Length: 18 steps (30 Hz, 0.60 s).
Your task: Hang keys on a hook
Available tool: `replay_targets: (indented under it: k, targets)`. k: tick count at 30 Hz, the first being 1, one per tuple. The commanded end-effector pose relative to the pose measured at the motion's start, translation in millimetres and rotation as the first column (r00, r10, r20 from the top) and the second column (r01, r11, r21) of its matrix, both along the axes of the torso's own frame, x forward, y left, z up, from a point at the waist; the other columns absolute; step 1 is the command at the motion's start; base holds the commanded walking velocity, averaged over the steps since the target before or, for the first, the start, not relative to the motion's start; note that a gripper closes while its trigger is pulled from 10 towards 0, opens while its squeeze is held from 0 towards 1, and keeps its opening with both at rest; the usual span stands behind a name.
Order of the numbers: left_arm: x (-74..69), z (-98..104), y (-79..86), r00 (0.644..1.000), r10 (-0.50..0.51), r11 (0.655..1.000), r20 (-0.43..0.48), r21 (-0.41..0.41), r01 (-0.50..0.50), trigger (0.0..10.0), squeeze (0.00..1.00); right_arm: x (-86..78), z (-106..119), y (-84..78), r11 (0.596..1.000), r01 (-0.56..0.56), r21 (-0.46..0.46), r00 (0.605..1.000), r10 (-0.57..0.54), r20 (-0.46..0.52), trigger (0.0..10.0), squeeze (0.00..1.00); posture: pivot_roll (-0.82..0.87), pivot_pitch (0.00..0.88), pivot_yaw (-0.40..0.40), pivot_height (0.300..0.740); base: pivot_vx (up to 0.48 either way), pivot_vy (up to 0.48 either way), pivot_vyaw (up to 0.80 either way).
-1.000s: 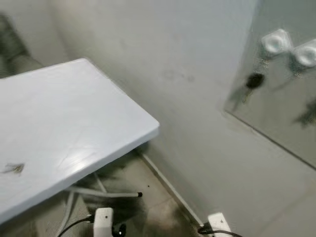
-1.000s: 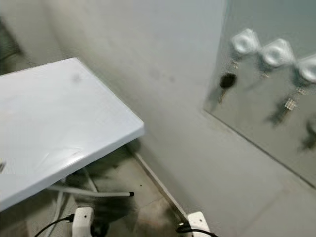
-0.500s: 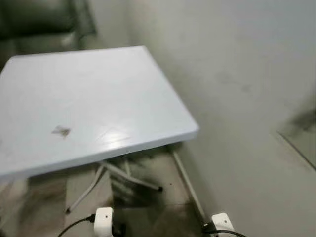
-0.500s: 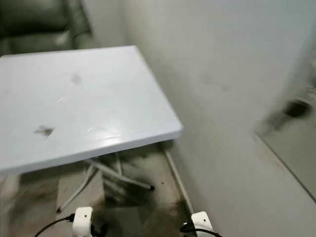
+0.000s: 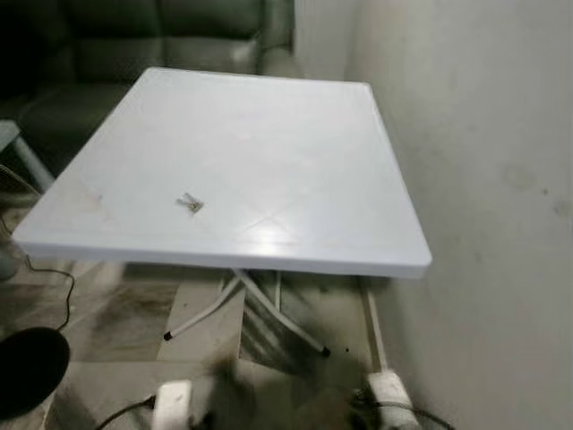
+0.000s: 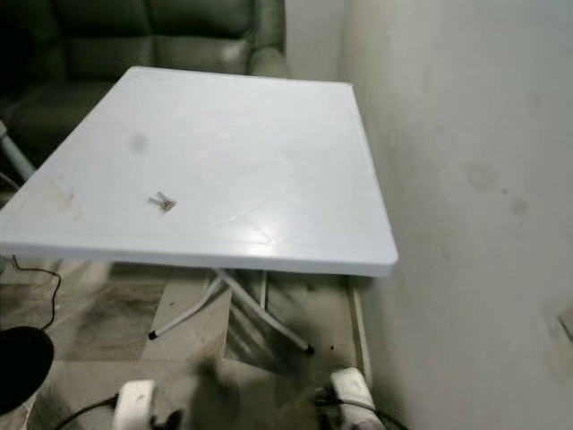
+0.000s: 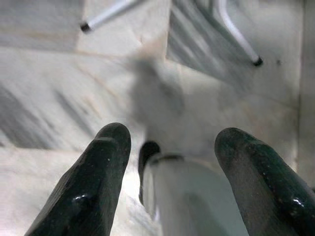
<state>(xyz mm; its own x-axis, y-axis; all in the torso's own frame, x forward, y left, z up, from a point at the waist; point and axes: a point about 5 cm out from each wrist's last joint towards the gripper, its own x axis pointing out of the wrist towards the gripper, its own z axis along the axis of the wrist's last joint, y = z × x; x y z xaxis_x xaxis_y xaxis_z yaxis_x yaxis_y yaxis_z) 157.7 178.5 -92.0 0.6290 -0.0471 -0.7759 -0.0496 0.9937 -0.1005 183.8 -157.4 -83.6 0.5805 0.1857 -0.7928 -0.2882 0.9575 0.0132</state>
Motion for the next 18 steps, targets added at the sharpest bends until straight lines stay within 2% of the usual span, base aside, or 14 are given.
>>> replay_targets:
  k: [1,3,4,18]
  targets:
    - [1.2,-0.3,-8.0,1.000,-0.009,1.000,0.001,-0.018,0.009,10.0,0.00,-14.8,-6.5,-13.5,0.999,0.026,-0.025,0.998,-0.027,-0.054,10.0,0.00,-0.09,0.000,-0.028,0.724,0.000,0.000,0.00]
    - [1.0,-0.4,-8.0,1.000,-0.007,1.000,-0.001,-0.018,0.007,10.0,0.00,-14.7,-6.4,-13.3,0.999,0.026,-0.021,0.998,-0.027,-0.053,10.0,0.00,-0.09,0.000,-0.028,0.724,0.000,0.000,0.00]
    - [1.0,-0.4,-7.9,1.000,-0.006,1.000,-0.002,-0.018,0.006,10.0,0.00,-14.5,-6.2,-13.0,1.000,0.024,-0.018,0.998,-0.025,-0.053,10.0,1.00,-0.09,0.000,-0.028,0.724,0.000,0.000,0.00]
    - [-0.3,-1.0,-6.9,1.000,-0.005,1.000,-0.007,-0.018,0.005,10.0,0.00,-14.7,-6.3,-12.4,1.000,0.024,-0.011,0.998,-0.024,-0.053,10.0,1.00,-0.09,0.000,-0.027,0.724,0.000,0.000,0.00]
